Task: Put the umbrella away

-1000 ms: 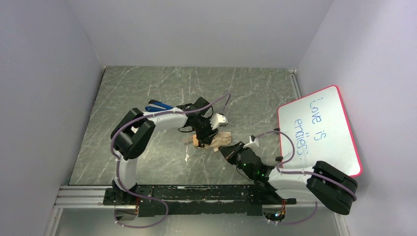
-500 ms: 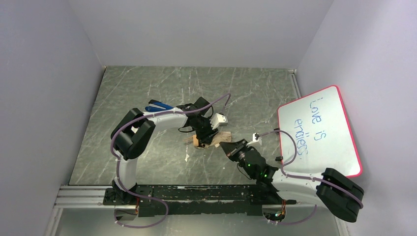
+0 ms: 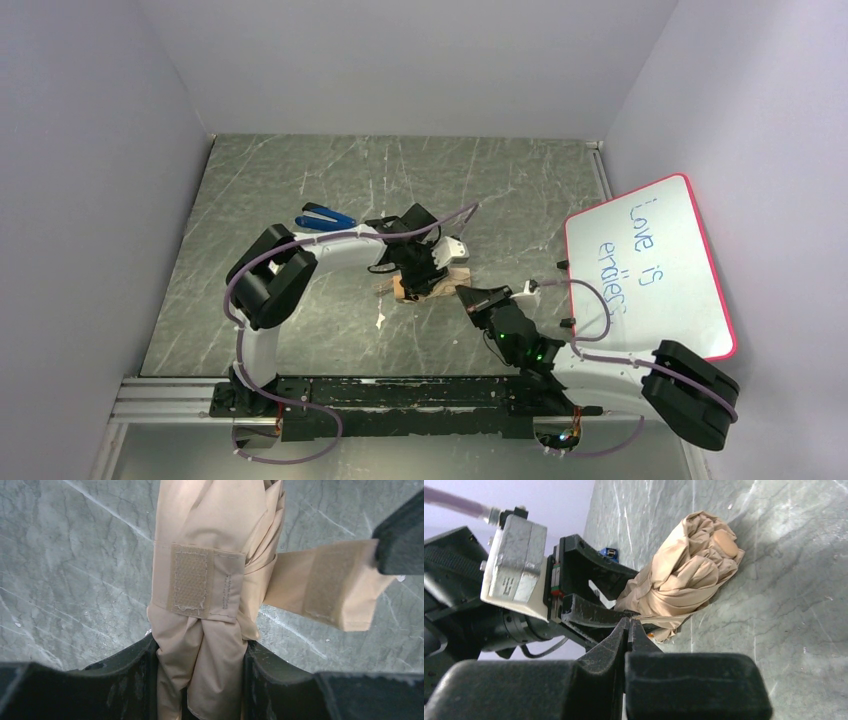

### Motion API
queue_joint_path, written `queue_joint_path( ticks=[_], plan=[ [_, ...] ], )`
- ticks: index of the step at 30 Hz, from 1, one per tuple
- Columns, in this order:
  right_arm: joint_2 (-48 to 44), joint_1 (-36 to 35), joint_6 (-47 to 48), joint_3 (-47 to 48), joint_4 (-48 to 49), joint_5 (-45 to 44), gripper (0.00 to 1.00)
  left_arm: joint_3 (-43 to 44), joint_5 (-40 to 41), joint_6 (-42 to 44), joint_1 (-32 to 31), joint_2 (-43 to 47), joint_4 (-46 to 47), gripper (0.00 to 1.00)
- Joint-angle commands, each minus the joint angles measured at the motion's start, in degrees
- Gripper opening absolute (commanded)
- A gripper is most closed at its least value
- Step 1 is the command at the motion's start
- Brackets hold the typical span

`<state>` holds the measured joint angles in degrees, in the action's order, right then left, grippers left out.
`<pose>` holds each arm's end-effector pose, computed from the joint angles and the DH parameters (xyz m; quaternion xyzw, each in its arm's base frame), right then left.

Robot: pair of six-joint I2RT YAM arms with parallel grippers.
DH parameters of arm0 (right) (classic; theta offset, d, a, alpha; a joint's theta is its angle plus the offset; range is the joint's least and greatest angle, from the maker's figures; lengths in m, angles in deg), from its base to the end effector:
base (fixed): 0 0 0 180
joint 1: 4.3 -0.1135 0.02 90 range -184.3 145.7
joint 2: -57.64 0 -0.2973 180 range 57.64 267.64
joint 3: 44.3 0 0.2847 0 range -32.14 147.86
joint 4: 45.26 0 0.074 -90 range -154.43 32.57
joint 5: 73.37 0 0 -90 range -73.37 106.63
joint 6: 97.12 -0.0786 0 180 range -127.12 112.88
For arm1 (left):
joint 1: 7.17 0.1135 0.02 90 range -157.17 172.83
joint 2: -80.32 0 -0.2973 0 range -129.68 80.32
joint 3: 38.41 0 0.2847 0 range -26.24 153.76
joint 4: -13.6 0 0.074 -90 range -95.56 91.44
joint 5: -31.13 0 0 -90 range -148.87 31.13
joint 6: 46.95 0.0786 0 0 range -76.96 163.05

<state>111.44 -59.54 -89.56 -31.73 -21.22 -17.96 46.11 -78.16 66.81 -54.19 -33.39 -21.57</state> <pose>0.1456 0.1315 0.1248 0.3522 0.7054 0.4421 0.4277 0.2893 -0.3485 0.1133 0.5870 0.7621 -0.2041 0.1813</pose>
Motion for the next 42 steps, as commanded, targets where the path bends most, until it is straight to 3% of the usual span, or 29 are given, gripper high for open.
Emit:
queue_joint_path(
  ticks=[1, 12, 23, 42],
  plan=[
    [3.09, -0.04, -6.01, -0.09, 3.63, -6.20, 0.00, -8.02, 16.94, 0.84, 0.02, -10.92, -9.10, 0.05],
    [9.42, 3.86, -3.38, 4.83, 9.51, -3.54, 0.00, -8.20, 17.00, 1.10, -0.36, -10.92, -9.01, 0.05],
    [15.45, 10.39, -0.04, 11.75, 5.25, 3.64, 0.00, -8.08, 16.92, 1.28, -0.61, -11.09, -9.16, 0.05],
    [25.13, 11.44, 1.66, 16.71, -1.27, 4.33, 0.00, -7.97, 17.00, 1.28, -0.87, -11.22, -9.41, 0.05]
  ],
)
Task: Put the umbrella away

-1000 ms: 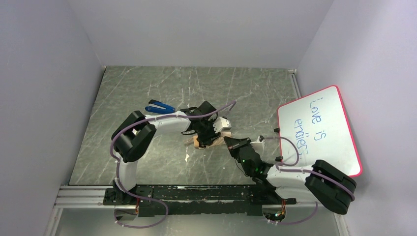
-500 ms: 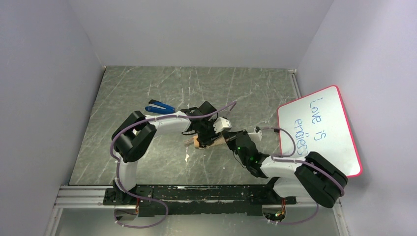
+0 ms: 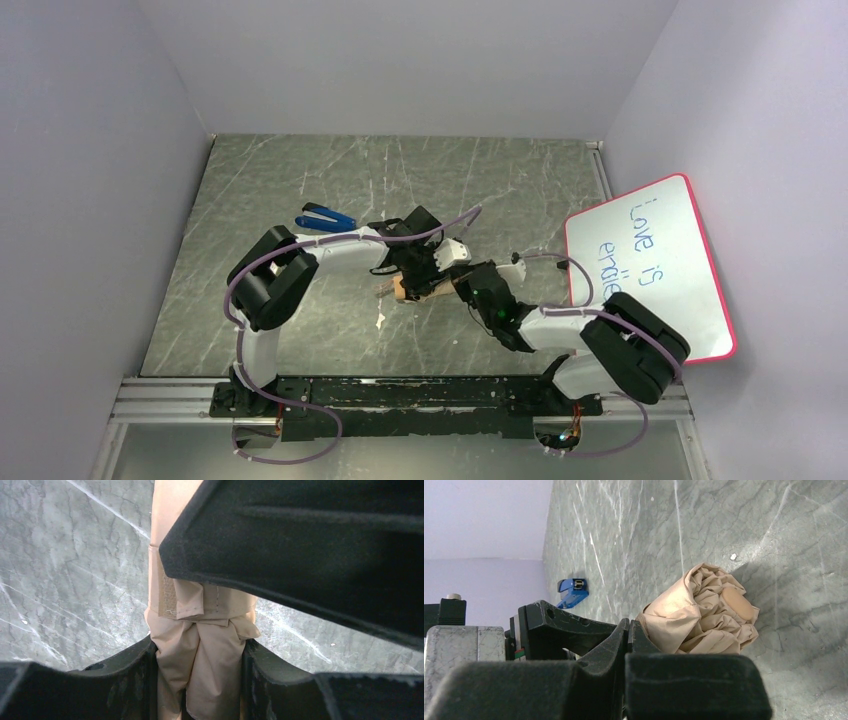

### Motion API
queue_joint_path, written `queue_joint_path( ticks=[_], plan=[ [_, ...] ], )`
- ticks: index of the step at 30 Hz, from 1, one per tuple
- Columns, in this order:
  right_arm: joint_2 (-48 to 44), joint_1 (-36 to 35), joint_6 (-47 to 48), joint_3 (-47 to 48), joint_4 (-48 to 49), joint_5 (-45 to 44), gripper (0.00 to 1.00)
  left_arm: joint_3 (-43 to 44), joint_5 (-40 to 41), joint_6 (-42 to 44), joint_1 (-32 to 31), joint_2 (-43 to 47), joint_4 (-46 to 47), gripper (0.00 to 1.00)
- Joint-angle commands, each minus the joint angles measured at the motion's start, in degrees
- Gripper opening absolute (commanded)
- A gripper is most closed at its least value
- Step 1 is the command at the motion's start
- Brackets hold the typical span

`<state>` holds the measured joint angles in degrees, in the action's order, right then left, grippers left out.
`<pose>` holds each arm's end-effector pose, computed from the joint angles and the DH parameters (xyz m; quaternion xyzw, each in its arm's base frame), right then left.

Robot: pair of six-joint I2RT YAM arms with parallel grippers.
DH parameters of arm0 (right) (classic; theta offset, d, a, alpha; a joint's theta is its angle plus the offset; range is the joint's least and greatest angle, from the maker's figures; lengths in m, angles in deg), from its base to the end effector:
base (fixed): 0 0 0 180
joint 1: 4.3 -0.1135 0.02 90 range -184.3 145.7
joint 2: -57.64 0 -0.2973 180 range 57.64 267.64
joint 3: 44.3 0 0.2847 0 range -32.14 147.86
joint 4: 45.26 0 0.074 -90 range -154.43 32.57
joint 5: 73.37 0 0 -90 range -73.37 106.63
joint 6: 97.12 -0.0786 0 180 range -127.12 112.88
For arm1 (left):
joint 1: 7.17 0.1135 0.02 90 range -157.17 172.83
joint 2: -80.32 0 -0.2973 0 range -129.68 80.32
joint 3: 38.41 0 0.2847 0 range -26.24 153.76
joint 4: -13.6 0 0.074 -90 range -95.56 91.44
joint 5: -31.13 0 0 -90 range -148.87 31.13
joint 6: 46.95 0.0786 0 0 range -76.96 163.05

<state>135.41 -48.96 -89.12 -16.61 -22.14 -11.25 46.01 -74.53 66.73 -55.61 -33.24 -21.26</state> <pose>0.2162 0.1620 0.1207 0.3842 0.7435 0.3612 0.4113 0.2847 -0.3531 0.1129 0.5930 0.7623 -0.1774 0.1892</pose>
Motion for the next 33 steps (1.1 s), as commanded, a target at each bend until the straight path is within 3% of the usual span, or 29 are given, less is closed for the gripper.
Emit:
queue_joint_path(
  ticks=[1, 5, 11, 24, 33],
  plan=[
    [1.42, 0.89, 1.38, 1.54, -0.17, -2.17, 0.00, -7.81, 13.52, 1.37, 0.55, -11.46, -9.73, 0.05],
    [2.54, 0.89, 1.81, 1.09, 0.99, -1.08, 0.00, -7.84, 13.86, 1.34, 0.56, -11.60, -9.84, 0.05],
    [4.40, 0.83, 1.90, 0.16, 3.42, 0.90, 0.11, -8.00, 13.81, 1.37, 0.53, -11.40, -9.73, 0.05],
    [9.09, 0.96, 2.98, 1.32, 5.81, 5.13, 0.16, -7.84, 13.80, 1.37, 0.54, -11.77, -10.00, 0.05],
    [11.09, 1.40, 1.96, 3.93, -0.76, 6.66, 0.17, -8.10, 14.81, 1.03, 0.46, -11.34, -9.43, 0.05]
  ],
)
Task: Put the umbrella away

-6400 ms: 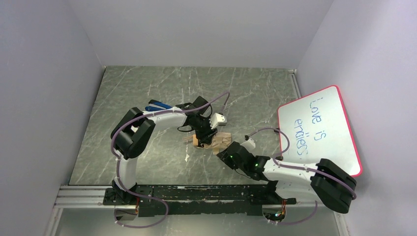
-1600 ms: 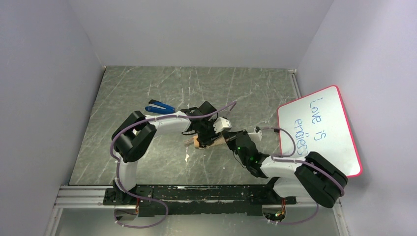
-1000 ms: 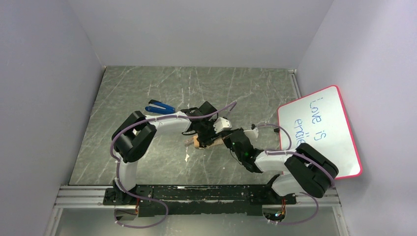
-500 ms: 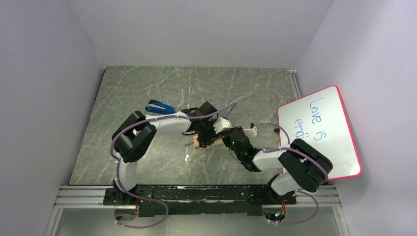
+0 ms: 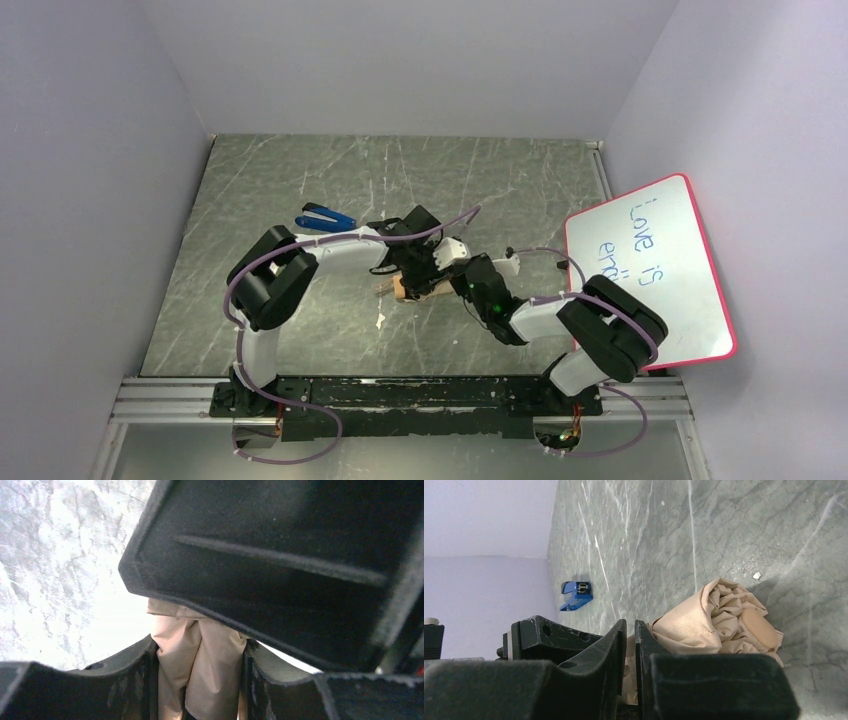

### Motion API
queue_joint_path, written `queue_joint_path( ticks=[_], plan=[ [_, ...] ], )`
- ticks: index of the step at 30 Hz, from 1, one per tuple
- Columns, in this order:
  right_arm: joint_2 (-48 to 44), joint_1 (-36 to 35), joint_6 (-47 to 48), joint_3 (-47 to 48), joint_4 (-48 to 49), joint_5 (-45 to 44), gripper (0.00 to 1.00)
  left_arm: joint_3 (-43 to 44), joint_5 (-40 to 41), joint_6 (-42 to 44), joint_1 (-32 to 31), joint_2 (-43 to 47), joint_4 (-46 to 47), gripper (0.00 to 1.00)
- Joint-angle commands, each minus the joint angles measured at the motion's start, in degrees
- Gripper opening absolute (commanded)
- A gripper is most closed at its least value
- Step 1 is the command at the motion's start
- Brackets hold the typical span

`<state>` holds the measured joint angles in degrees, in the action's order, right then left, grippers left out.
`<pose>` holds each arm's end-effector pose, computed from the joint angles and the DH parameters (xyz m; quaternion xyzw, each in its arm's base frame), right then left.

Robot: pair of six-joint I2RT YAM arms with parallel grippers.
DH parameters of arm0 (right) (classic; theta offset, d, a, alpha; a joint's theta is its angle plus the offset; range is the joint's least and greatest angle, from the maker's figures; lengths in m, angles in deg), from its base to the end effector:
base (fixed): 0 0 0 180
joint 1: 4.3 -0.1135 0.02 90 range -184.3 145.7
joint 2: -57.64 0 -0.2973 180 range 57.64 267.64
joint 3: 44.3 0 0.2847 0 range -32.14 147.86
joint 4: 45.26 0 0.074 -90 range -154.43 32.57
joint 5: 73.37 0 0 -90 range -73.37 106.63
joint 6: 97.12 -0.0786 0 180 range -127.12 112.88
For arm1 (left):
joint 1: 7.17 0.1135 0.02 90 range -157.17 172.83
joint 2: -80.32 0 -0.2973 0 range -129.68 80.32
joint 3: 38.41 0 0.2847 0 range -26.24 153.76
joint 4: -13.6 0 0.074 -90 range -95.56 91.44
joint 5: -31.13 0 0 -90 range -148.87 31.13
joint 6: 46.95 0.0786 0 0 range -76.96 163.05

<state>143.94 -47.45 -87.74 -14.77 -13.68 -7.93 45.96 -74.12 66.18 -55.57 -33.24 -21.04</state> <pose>0.2328 0.1735 0.1101 0.3729 0.7446 0.3772 0.4051 0.2856 -0.3528 0.1127 0.5886 0.7658 -0.1752 0.1907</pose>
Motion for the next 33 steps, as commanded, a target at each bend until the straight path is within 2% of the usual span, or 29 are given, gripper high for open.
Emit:
queue_joint_path(
  ticks=[1, 9, 15, 17, 28, 33],
  plan=[
    [2.72, -0.06, 0.49, 2.54, -10.32, 3.51, 0.17, -8.14, 14.49, 1.56, 0.41, -11.26, -9.56, 0.05],
    [2.94, 0.05, 1.21, 5.36, -19.12, 4.66, 0.17, -8.07, 15.14, 1.26, 0.17, -11.30, -9.19, 0.05],
    [-0.52, 0.14, 5.48, 4.10, -17.56, 7.35, 0.17, -8.52, 15.16, 1.08, -0.05, -10.51, -8.31, 0.05],
    [-3.88, 0.11, 8.30, 2.77, -17.08, 7.68, 0.18, -8.69, 15.99, 1.17, -0.07, -10.46, -8.16, 0.05],
    [-29.17, 0.12, 18.38, -3.10, -31.86, 1.09, 0.20, -10.77, 20.22, 4.05, -1.08, -7.67, -4.71, 0.05],
    [-36.38, 0.34, 17.56, -6.81, -34.28, -0.66, 0.17, -11.29, 18.42, 4.93, -1.20, -6.38, -3.88, 0.05]
  ],
)
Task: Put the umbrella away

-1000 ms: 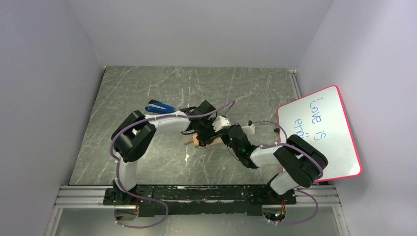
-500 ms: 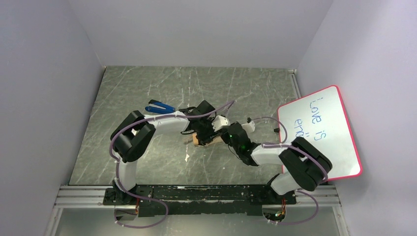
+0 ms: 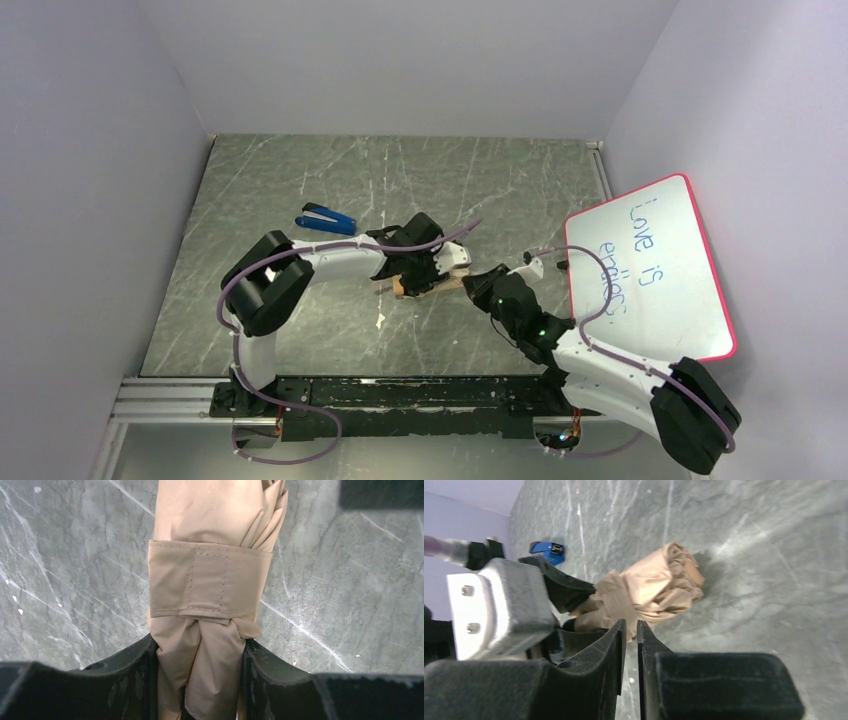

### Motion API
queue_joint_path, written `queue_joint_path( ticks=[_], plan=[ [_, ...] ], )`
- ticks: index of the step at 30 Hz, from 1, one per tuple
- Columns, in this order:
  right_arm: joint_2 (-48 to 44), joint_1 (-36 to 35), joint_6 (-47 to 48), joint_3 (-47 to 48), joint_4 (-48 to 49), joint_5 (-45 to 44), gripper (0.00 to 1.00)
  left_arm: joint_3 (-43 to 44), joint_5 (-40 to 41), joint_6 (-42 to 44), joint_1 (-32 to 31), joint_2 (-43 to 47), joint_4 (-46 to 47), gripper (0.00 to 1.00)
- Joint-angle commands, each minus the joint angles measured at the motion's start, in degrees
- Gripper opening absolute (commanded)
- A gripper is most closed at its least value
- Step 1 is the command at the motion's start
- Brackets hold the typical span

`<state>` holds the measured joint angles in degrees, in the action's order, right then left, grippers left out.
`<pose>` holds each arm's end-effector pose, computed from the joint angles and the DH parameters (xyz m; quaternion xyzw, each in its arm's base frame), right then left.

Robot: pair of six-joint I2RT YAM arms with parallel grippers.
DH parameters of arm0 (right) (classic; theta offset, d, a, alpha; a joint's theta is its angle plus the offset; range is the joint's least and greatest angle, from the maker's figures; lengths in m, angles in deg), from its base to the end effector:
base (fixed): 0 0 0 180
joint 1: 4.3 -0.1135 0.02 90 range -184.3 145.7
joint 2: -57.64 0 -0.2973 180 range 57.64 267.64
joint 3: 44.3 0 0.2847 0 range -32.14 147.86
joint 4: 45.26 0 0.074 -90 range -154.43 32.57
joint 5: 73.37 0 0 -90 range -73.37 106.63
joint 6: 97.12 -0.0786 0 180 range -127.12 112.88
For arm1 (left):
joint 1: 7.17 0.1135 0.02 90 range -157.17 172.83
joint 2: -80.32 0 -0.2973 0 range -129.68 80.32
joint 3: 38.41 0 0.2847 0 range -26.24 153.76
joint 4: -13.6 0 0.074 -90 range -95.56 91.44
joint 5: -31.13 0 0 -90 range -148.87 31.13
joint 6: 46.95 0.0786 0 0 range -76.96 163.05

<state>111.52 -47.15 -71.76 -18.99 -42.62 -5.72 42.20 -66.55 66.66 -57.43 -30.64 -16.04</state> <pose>0.1865 0.1323 0.1534 0.2581 0.7972 0.3225 0.4402 0.2783 -0.3512 0.1157 0.5930 0.7599 -0.1225 0.2365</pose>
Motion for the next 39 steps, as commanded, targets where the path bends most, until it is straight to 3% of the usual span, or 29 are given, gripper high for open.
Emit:
queue_joint_path(
  ticks=[1, 11, 14, 18, 22, 30, 39],
  plan=[
    [-4.99, 0.10, 1.31, -2.74, -6.18, -3.21, 0.17, -7.91, 10.63, 4.85, 0.49, -8.48, -8.54, 0.05],
    [-6.85, 1.02, 2.34, 4.96, -19.73, -6.45, 0.10, -15.57, 12.72, 10.13, -2.37, -0.89, 1.47, 0.05],
    [-5.31, 5.10, 4.30, 6.84, -20.27, -1.89, 0.05, -16.11, 12.79, 11.04, -2.71, -0.88, 2.40, 0.05],
    [-4.19, 16.43, 8.09, 5.17, -9.99, 17.86, 0.00, -16.66, 12.88, 11.77, -3.10, -1.10, 3.04, 0.05],
    [-3.72, 19.49, 8.98, 2.61, 4.15, 29.76, 0.00, -16.81, 13.17, 11.97, -3.46, -1.51, 3.08, 0.05],
    [6.46, 19.75, 2.92, -0.37, 22.08, 40.71, 0.00, -16.75, 13.33, 12.24, -3.88, -1.65, 2.96, 0.05],
    [16.18, 19.70, 2.45, 1.80, 27.55, 44.11, 0.00, -16.37, 13.04, 12.42, -4.18, -1.81, 2.62, 0.05]
  ],
)
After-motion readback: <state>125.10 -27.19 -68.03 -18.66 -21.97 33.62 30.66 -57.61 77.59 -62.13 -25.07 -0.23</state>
